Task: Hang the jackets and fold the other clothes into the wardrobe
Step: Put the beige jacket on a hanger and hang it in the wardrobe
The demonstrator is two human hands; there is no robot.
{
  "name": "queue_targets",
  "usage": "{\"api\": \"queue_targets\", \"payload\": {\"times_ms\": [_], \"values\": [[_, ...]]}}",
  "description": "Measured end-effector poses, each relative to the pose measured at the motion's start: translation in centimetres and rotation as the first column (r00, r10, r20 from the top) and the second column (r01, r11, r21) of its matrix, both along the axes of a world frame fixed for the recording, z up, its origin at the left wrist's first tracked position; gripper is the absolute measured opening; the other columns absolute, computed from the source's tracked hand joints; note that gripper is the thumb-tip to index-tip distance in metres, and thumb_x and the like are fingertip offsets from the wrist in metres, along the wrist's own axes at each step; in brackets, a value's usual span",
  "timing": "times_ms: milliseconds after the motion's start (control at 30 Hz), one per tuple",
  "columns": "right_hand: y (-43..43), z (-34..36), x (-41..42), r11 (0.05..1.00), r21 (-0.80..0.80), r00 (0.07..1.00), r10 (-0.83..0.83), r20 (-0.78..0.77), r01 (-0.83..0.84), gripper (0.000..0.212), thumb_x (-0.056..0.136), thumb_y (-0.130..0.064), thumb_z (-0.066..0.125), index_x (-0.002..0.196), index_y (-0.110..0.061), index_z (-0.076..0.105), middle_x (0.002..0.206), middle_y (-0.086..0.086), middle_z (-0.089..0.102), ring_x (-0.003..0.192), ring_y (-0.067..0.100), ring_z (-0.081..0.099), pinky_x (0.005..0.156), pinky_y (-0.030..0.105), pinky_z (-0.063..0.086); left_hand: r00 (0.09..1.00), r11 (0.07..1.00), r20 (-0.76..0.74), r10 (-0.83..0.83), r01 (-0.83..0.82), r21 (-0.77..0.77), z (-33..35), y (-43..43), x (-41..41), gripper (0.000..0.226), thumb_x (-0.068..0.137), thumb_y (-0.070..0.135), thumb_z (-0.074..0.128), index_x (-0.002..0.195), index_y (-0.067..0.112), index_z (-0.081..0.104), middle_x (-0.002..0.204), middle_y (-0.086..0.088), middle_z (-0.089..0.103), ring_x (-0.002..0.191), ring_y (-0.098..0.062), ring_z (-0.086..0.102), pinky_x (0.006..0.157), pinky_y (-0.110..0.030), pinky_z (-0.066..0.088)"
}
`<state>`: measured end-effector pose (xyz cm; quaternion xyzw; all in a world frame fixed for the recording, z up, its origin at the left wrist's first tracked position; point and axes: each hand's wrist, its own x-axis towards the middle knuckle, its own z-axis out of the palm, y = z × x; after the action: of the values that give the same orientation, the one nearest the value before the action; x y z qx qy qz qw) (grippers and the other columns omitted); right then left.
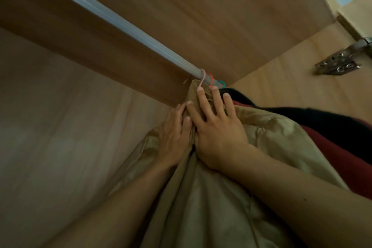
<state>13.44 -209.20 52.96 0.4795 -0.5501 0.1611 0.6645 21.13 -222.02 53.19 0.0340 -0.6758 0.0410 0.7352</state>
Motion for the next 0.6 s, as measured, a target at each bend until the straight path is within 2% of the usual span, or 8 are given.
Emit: {"api": "queue_targets", "payload": {"times_ms": [67, 133, 233, 333, 400, 500, 533, 600], "values": [[0.0, -0.1, -0.6, 0.999, -0.001, 0.998, -0.047, -0.043, 0.047, 0.067, 0.101, -0.045, 0.022, 0.157, -0.022, -0.007, 0.159, 0.013, -0.031, 0.143, 0.041, -0.033, 0.117, 0.056, -0.019, 0.995, 0.991, -0.044, -0.091, 0.094, 0.09, -0.2, -0.8, -1.0, 0.06, 0.103, 0.046, 0.031, 0.155, 0.018, 0.02, 0.161, -0.006, 0.029, 0.146, -0.018, 0.031, 0.118, -0.044, 0.028], [-0.3, 0.0, -1.2, 0.993, -0.001, 0.991, -0.116, -0.072, 0.117, 0.065, 0.101, -0.045, 0.021, 0.157, -0.02, -0.002, 0.159, 0.014, -0.029, 0.141, 0.044, -0.034, 0.115, 0.057, -0.021, 0.99, 0.978, -0.062, -0.124, 0.133, 0.161, -0.2, -1.5, -2.4, 0.066, 0.101, 0.048, 0.031, 0.156, 0.015, 0.016, 0.163, -0.007, 0.021, 0.149, -0.018, 0.023, 0.121, -0.044, 0.021], [-0.7, -0.3, -2.5, 0.985, 0.041, 0.981, -0.16, -0.112, 0.165, 0.062, 0.1, -0.037, 0.018, 0.157, -0.014, 0.007, 0.161, 0.021, -0.02, 0.141, 0.05, -0.028, 0.116, 0.059, -0.016, 0.999, 0.975, 0.03, -0.042, 0.034, 0.218, -0.4, -2.1, -5.2, 0.056, 0.107, 0.031, 0.03, 0.158, 0.014, 0.013, 0.167, -0.001, 0.009, 0.153, -0.016, 0.01, 0.124, -0.042, 0.014], [-0.4, -1.0, -3.0, 0.992, 0.065, 0.989, -0.098, -0.111, 0.106, 0.062, 0.099, -0.039, 0.018, 0.155, -0.013, 0.021, 0.163, 0.02, -0.013, 0.145, 0.047, -0.023, 0.119, 0.057, -0.012, 0.995, 0.968, 0.103, -0.003, -0.023, 0.252, -1.4, -2.7, -6.2, 0.056, 0.109, 0.026, 0.028, 0.159, 0.013, 0.005, 0.167, -0.003, -0.002, 0.154, -0.018, -0.002, 0.125, -0.041, 0.002], [-0.2, -1.8, -2.4, 0.99, 0.122, 0.994, -0.065, -0.082, 0.075, 0.063, 0.098, -0.048, 0.016, 0.154, -0.021, 0.028, 0.164, 0.015, -0.011, 0.147, 0.042, -0.023, 0.118, 0.056, -0.015, 0.991, 0.969, 0.13, 0.013, -0.045, 0.244, -3.0, -3.2, -5.3, 0.056, 0.108, 0.029, 0.031, 0.158, 0.015, 0.01, 0.167, -0.006, 0.006, 0.154, -0.019, 0.006, 0.125, -0.04, 0.007], [-0.6, -3.4, -0.9, 0.967, 0.223, 0.991, -0.109, -0.079, 0.124, 0.073, 0.093, -0.067, 0.007, 0.152, -0.031, 0.032, 0.166, 0.008, -0.008, 0.148, 0.035, -0.023, 0.117, 0.056, -0.018, 0.975, 0.985, 0.22, -0.032, -0.007, 0.171, -6.8, -3.4, -2.7, 0.055, 0.106, 0.034, 0.038, 0.156, 0.018, 0.024, 0.163, -0.003, 0.025, 0.15, -0.016, 0.022, 0.123, -0.041, 0.021], [-1.1, -4.2, -0.3, 0.958, 0.247, 0.988, -0.127, -0.093, 0.147, 0.077, 0.09, -0.071, 0.005, 0.153, -0.033, 0.031, 0.166, 0.007, -0.006, 0.149, 0.034, -0.022, 0.117, 0.055, -0.018, 0.97, 0.99, 0.242, -0.025, -0.011, 0.144, -8.6, -3.4, -2.0, 0.052, 0.106, 0.033, 0.04, 0.155, 0.018, 0.029, 0.162, -0.003, 0.029, 0.149, -0.015, 0.026, 0.122, -0.037, 0.022], [-2.3, -5.9, 0.7, 0.94, 0.289, 0.982, -0.155, -0.108, 0.18, 0.08, 0.088, -0.076, 0.005, 0.152, -0.036, 0.031, 0.166, 0.005, -0.005, 0.148, 0.034, -0.022, 0.117, 0.055, -0.019, 0.968, 0.986, 0.231, -0.093, 0.057, 0.158, -11.8, -3.2, -0.3, 0.047, 0.101, 0.034, 0.043, 0.147, 0.025, 0.038, 0.155, 0.002, 0.039, 0.141, -0.005, 0.034, 0.115, -0.014, 0.024]]}}
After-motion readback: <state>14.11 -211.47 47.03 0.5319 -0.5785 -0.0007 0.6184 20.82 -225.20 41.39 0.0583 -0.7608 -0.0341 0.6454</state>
